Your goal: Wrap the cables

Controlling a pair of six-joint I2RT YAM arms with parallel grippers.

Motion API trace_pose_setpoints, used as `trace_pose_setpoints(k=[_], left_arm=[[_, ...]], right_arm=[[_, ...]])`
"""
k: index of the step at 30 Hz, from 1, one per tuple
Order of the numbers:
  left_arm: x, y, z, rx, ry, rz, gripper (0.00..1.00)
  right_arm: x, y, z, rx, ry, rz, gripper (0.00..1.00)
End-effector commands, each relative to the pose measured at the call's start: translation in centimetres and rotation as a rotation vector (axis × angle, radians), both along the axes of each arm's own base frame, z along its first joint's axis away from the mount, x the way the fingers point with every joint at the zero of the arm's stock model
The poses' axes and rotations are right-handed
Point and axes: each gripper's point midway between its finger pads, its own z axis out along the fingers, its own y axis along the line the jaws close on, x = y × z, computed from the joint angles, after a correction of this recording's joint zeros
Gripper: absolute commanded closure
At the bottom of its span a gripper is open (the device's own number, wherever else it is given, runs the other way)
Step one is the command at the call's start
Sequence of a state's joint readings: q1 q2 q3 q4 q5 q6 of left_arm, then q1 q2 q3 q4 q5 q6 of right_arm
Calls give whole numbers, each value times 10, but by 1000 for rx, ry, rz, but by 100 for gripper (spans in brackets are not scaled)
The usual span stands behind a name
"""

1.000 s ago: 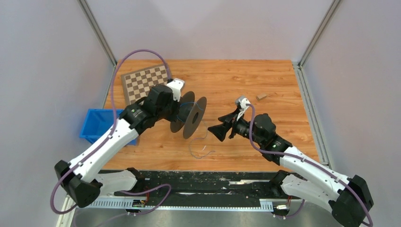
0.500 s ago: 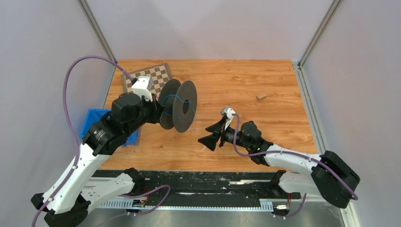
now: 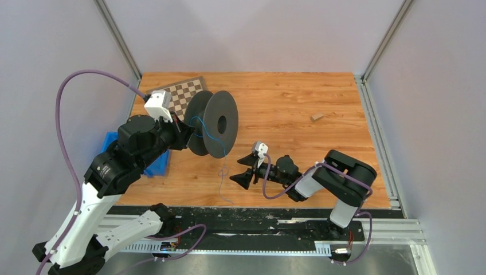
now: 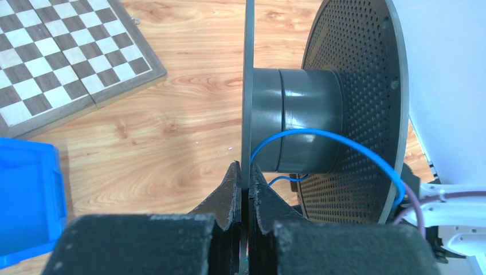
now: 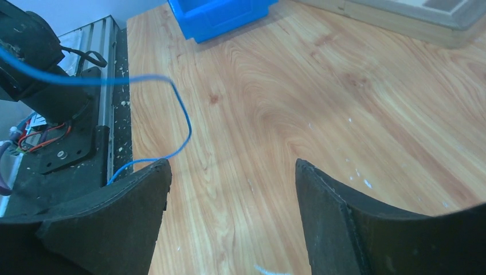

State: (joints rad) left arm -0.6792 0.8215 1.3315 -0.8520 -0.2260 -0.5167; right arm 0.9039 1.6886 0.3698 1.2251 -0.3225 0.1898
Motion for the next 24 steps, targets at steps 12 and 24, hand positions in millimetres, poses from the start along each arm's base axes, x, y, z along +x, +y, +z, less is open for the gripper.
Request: trace_pose_setpoints(k=[12, 24], left_arm=[[-4, -1, 60, -167, -128, 1, 100], [-6, -3, 68, -203, -152, -7, 100]], right_arm=[[-11, 64, 33, 243, -106, 212, 25], [20, 77, 23, 286, 10, 85, 34]])
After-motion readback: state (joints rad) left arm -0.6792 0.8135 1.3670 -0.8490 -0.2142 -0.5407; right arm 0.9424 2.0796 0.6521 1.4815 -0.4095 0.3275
